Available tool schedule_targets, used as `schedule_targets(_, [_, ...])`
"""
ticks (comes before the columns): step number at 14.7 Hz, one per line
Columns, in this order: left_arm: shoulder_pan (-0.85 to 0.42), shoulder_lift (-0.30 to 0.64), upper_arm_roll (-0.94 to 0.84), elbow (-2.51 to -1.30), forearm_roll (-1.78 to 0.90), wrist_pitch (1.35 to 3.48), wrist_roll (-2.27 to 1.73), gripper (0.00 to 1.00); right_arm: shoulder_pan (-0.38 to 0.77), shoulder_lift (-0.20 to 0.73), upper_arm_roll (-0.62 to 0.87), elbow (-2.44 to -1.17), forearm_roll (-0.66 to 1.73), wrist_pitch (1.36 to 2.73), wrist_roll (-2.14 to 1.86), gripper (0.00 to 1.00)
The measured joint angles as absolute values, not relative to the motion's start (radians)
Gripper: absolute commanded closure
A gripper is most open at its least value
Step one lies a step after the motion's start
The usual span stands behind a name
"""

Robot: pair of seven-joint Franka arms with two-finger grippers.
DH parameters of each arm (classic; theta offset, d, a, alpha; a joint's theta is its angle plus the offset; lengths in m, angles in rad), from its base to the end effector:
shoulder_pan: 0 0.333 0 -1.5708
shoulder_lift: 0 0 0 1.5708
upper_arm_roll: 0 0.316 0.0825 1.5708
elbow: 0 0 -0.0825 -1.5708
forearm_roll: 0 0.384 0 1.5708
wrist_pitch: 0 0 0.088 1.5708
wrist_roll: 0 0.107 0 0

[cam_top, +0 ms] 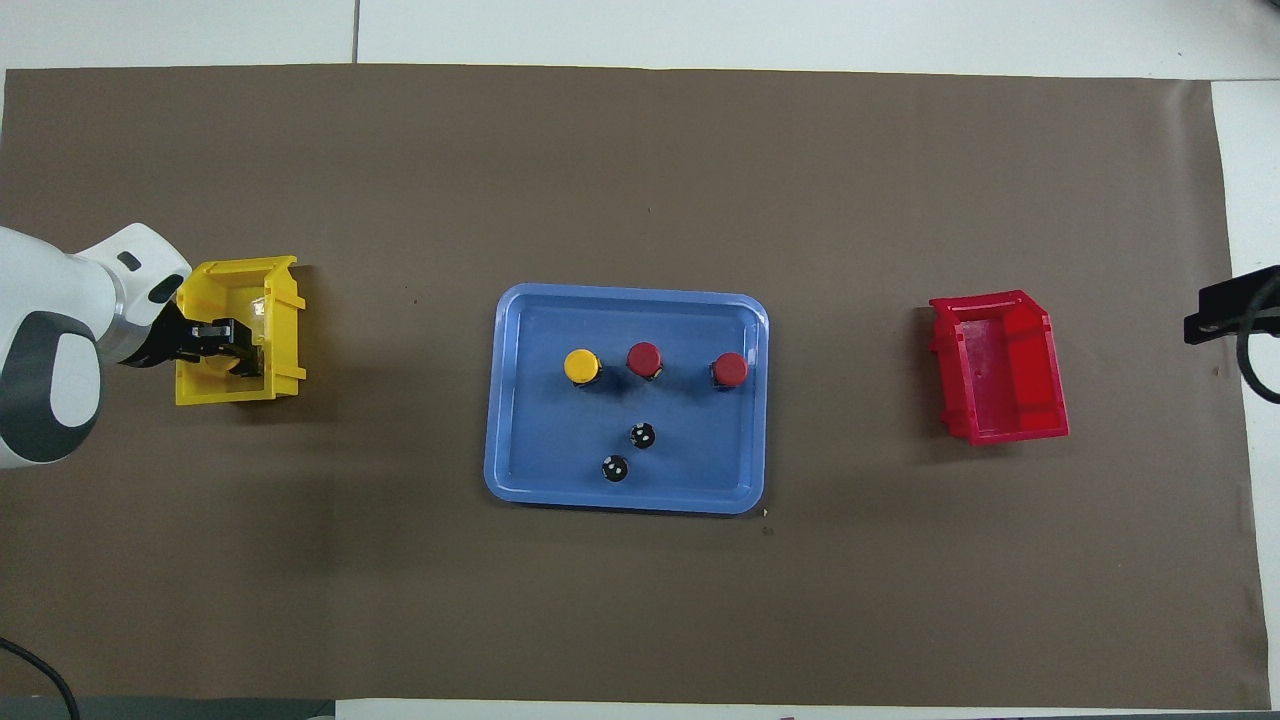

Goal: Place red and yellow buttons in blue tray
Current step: 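Grasp the second yellow button with the left gripper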

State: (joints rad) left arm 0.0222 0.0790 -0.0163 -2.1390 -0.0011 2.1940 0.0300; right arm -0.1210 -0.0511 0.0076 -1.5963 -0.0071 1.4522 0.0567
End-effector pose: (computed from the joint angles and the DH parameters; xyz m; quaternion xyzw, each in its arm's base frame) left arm 0.5487 0.0033 0.3667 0.9999 -0.0117 -0.0120 0.0013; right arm 0.5222 -0.0602 0.6304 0.9953 -0.0851 -0.0466 0.0024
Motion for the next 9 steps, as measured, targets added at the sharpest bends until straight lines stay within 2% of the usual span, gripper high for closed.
schedule_targets(3, [0.020,0.076,-0.016,-2.092,-0.001,2.125,0.019,0.99,-0.121,-0.050,0.011,-1.598,-0.007,1.457,0.057,0.00])
schedule_targets(7, [-0.076,0.091,-0.019,-1.751,0.000,1.747,-0.147,0.99,-0.122,-0.052,0.009,-1.643,-0.007,1.510,0.057,0.00])
schedule_targets(9, [-0.211,0.110,-0.023,-1.695,0.003,1.748,-0.356,0.99,-0.122,-0.054,0.008,-1.653,-0.007,1.513,0.057,0.00])
